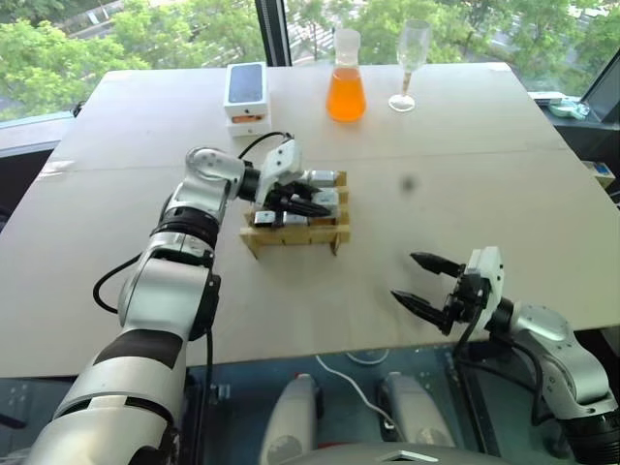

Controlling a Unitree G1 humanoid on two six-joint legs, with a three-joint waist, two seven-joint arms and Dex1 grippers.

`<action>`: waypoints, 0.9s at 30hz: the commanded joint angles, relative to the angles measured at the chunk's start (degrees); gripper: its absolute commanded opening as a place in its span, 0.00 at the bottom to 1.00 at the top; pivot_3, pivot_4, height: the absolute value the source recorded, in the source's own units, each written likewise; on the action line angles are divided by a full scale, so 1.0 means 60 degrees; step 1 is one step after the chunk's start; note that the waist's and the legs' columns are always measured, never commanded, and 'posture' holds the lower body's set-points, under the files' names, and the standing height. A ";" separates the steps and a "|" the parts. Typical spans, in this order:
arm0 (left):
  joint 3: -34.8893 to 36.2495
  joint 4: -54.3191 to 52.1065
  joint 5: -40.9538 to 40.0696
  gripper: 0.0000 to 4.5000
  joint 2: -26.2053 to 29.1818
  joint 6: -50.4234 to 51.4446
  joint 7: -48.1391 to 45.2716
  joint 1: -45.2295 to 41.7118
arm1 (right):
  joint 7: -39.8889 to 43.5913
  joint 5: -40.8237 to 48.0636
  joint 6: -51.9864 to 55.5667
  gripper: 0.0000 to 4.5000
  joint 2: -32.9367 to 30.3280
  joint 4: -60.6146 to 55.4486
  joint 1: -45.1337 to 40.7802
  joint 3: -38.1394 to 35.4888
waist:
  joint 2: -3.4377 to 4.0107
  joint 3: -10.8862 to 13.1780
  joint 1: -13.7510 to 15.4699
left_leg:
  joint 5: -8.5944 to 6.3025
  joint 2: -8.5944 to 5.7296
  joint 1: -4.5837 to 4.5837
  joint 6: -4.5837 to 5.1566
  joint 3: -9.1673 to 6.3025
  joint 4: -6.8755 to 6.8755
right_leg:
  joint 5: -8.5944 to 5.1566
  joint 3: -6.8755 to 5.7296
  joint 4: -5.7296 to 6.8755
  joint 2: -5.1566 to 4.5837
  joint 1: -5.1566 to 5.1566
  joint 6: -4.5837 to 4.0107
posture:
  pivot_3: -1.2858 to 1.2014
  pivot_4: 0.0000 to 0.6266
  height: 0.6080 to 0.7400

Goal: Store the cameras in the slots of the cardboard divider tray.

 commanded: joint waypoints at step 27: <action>0.3633 -1.0654 -0.3400 0.94 0.1980 0.5773 0.2302 0.6443 | 0.0604 -0.0299 -0.0679 1.00 -0.0310 0.0742 -0.0044 -0.1349 | 0.0008 -0.0003 -0.0070 | -0.0001 0.0059 0.0031 -0.0002 -0.0007 -0.0016 | 0.0001 0.0040 0.0019 -0.0028 -0.0002 -0.0004 | 0.52 0.24 1.00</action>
